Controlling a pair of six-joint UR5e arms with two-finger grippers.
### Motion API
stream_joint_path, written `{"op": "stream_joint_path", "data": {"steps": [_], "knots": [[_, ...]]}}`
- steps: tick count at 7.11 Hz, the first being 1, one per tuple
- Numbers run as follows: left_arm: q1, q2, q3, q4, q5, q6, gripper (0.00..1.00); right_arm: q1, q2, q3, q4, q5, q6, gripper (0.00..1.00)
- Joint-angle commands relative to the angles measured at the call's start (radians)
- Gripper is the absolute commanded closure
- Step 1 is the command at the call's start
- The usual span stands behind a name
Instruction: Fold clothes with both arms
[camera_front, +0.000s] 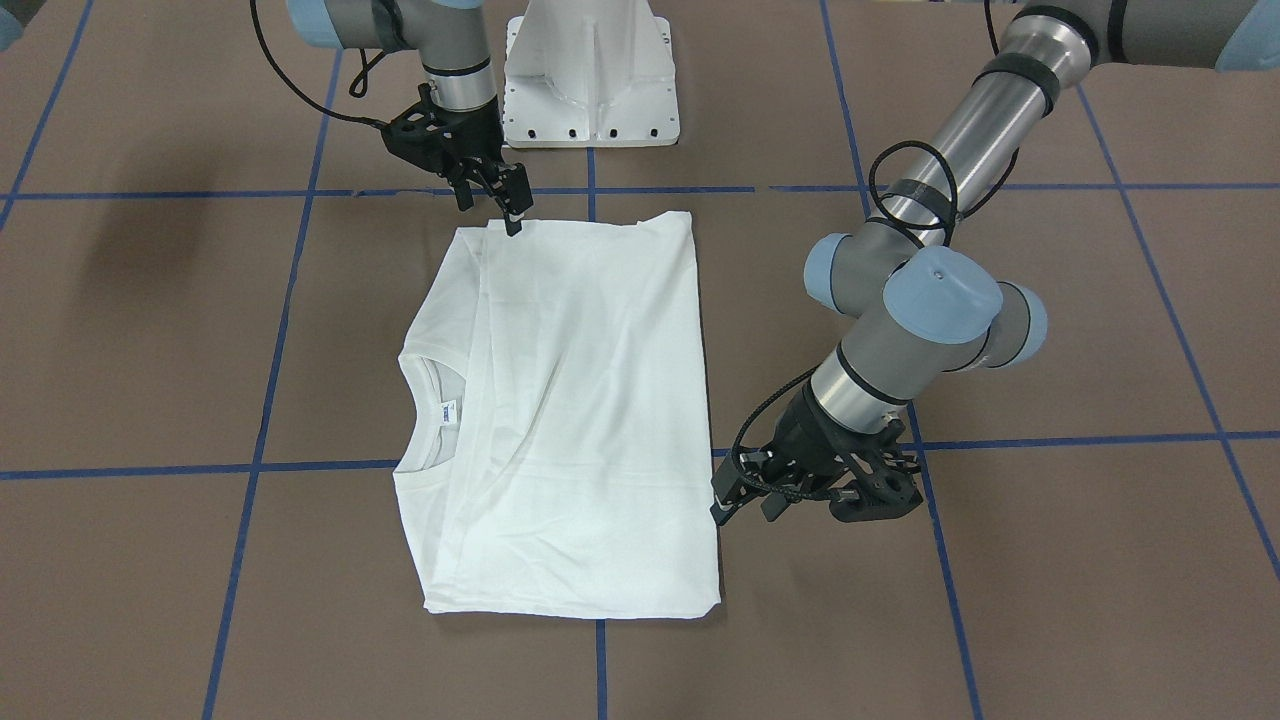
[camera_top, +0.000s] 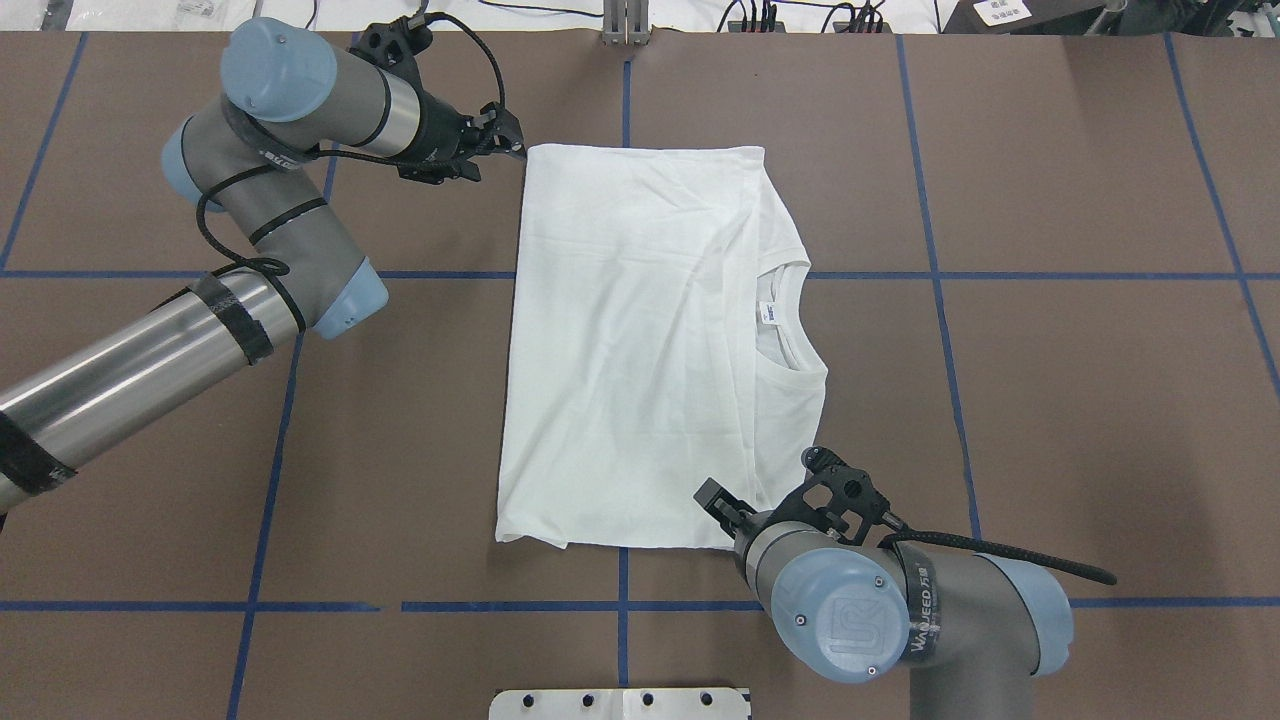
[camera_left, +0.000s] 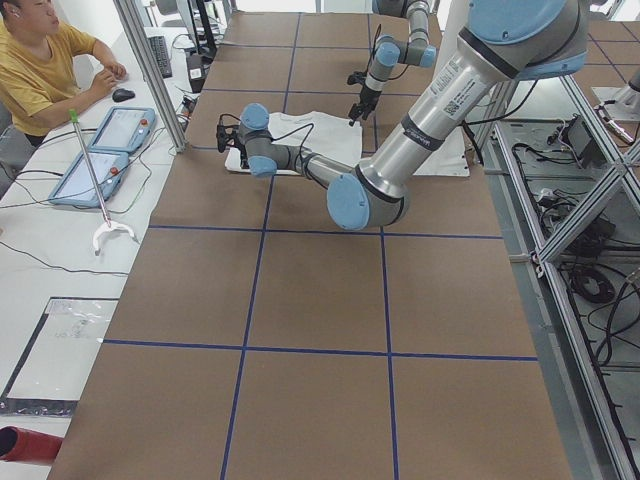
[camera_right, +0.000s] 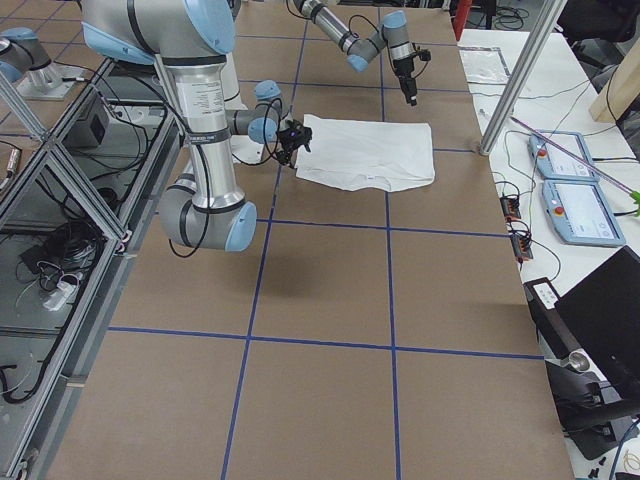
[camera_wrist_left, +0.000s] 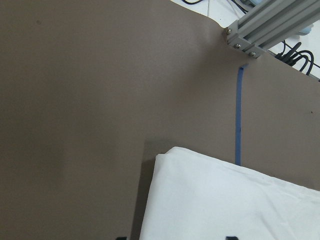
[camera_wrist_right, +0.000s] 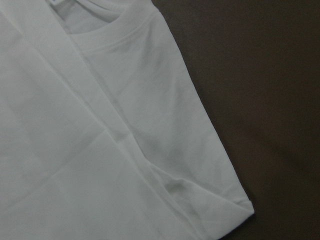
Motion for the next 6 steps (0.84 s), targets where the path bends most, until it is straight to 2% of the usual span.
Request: {"op": "stream_joint_path", "data": {"steps": [1, 2, 3, 4, 6], "knots": [[0.001, 0.007, -0.001, -0.001, 0.0, 0.0, 0.28, -0.005, 0.01, -0.018, -0.001, -0.006, 0.003, 0.1], [0.001, 0.007, -0.001, -0.001, 0.0, 0.002, 0.28, -0.005, 0.01, -0.019, -0.001, -0.004, 0.003, 0.22], [0.0, 0.007, -0.001, -0.001, 0.0, 0.0, 0.28, -0.007, 0.011, -0.016, -0.001, -0.004, 0.003, 0.54], [0.0, 0.009, -0.001, -0.001, 0.0, 0.002, 0.28, -0.005, 0.01, -0.015, -0.001, -0.002, 0.002, 1.0], [0.0, 0.009, -0.001, -0.001, 0.0, 0.002, 0.28, -0.011, 0.005, -0.019, -0.001, -0.001, 0.002, 1.0]]}}
